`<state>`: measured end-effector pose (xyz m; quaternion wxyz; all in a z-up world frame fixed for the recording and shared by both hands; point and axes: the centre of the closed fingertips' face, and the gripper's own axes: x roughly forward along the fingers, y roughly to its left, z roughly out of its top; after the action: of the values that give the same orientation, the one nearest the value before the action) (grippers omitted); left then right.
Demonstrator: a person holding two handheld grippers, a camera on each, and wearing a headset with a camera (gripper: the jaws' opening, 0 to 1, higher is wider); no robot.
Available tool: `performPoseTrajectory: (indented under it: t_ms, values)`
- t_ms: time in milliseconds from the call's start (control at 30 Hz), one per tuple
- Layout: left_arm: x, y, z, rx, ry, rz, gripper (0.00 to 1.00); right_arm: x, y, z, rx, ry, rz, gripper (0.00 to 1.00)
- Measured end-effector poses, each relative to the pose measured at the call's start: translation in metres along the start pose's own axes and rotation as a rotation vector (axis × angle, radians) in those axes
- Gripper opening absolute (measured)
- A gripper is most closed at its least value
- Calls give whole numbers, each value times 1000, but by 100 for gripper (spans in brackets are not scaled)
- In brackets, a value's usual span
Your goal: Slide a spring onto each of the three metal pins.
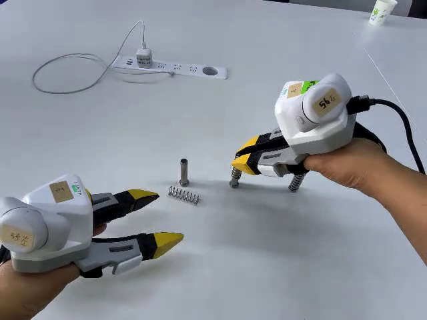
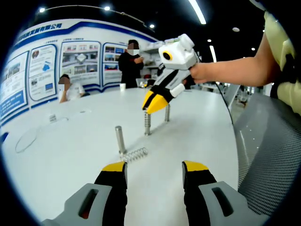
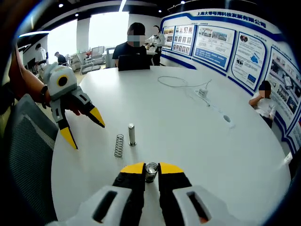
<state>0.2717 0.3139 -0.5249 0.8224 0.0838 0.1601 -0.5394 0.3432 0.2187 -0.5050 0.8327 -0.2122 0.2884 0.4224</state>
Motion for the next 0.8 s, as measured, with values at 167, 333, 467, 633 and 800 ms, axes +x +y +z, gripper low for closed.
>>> performPoseTrajectory:
  t_ms: [167, 333, 467, 633, 800]
  values:
    - [0, 0, -1, -2, 2, 2, 48, 5, 1, -5, 3, 9, -4, 12]
    - [0, 0, -2, -5, 2, 3, 48, 9, 2, -9, 8, 22, -5, 12]
    - [0, 0, -2, -7, 2, 4, 48, 10, 3, -12, 13, 27, -3, 12]
    - [0, 1, -2, -7, 3, 3, 48, 10, 2, -13, 24, 30, -5, 12]
    - [1, 1, -2, -7, 1, 1, 48, 9, 1, -12, 27, 23, -12, 16]
